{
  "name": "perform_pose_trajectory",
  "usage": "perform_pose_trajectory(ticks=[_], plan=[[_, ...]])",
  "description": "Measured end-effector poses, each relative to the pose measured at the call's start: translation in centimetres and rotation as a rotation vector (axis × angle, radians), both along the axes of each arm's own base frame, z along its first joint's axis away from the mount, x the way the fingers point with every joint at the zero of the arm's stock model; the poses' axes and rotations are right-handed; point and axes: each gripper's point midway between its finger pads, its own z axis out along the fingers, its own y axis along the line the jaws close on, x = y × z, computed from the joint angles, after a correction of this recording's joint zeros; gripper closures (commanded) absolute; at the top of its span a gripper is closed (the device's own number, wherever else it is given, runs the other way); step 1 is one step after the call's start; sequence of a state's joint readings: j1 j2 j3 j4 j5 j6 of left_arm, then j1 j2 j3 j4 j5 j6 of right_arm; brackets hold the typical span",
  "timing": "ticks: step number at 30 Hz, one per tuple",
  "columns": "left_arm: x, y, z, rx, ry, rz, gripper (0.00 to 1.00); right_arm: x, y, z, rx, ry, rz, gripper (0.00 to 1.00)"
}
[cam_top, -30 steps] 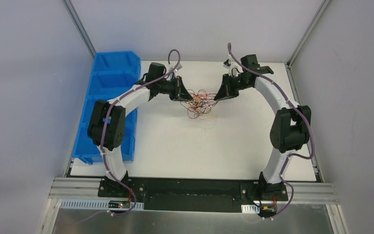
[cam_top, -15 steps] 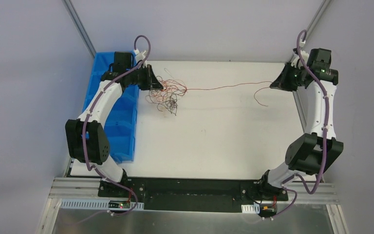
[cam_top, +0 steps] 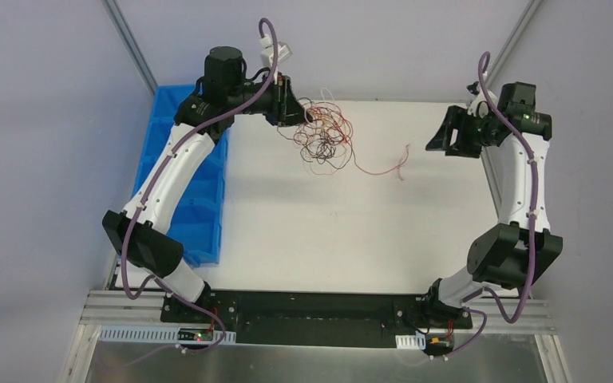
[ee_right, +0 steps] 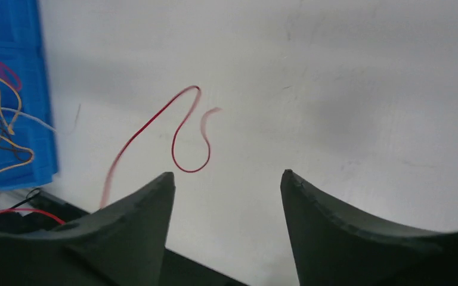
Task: Untangle the cables
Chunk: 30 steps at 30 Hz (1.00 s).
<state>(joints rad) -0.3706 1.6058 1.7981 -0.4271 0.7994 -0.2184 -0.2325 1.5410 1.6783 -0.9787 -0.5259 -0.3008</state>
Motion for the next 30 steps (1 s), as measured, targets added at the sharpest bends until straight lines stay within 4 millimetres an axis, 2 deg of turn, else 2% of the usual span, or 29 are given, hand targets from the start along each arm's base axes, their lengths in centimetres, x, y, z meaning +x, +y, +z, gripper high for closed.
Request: perform_pose_trajectory(ticks=[1, 3, 5, 7, 10, 11, 13, 15, 17, 21, 25, 26, 27, 28, 30], plan=[[-0.6, -0.7, 0.6, -0.010, -0.022, -0.029, 0.51, -0.5, 0.6, -0.3, 0.013, 0.019, 0.034, 0.01], [-1.6, -1.6, 0.4, -0.016, -0.024, -0.081, 0.45, -1.0, 2.0, -0.8, 0.035, 0.036, 0.100, 0.01], [-2.3, -2.0, -2.6, 0.007, 0.015, -0.123, 0.38, -1.6, 3.4, -1.2, 0.047, 0.044, 0.163, 0.01], [-2.9, -1.4, -8.0, 0.059, 0.118, -0.136, 0.35, -2.2, 4.3, -1.8, 0.050, 0.058, 0.211, 0.01], [-3.5, 1.7, -17.8, 0.176, 0.345, -0.074, 0.31, -3.1, 5.4, -2.9, 0.054, 0.088, 0.264, 0.05], [-4.0, 2.8, -20.3, 0.215, 0.403, -0.053, 0.30, -3.5, 5.9, -3.6, 0.059, 0.108, 0.280, 0.06], [-4.5, 4.3, -23.2, 0.275, 0.459, -0.018, 0.29, -4.2, 6.6, -5.3, 0.069, 0.160, 0.300, 0.08], [-4.6, 4.3, -24.0, 0.309, 0.443, -0.022, 0.28, -5.1, 8.0, -7.6, 0.079, 0.228, 0.336, 0.10], [-4.3, 3.3, -23.8, 0.315, 0.409, -0.040, 0.27, -5.6, 9.7, -9.9, 0.085, 0.284, 0.377, 0.13], [-1.8, 0.4, -24.0, 0.307, 0.356, -0.077, 0.26, -5.0, 13.5, -13.8, 0.098, 0.372, 0.435, 0.19], [0.2, -2.1, -26.8, 0.317, 0.381, -0.082, 0.26, -3.9, 16.0, -17.0, 0.120, 0.432, 0.429, 0.21], [0.4, -2.6, -27.5, 0.319, 0.397, -0.082, 0.27, -3.8, 16.6, -17.7, 0.126, 0.446, 0.428, 0.25], [0.6, -3.1, -28.6, 0.321, 0.423, -0.082, 0.31, -3.6, 17.1, -18.4, 0.129, 0.457, 0.428, 0.33], [0.5, -3.7, -29.6, 0.322, 0.448, -0.083, 0.39, -3.6, 17.7, -18.9, 0.133, 0.466, 0.429, 0.41], [0.0, -4.4, -31.5, 0.331, 0.505, -0.086, 0.67, -3.7, 18.8, -19.4, 0.135, 0.473, 0.440, 0.57]])
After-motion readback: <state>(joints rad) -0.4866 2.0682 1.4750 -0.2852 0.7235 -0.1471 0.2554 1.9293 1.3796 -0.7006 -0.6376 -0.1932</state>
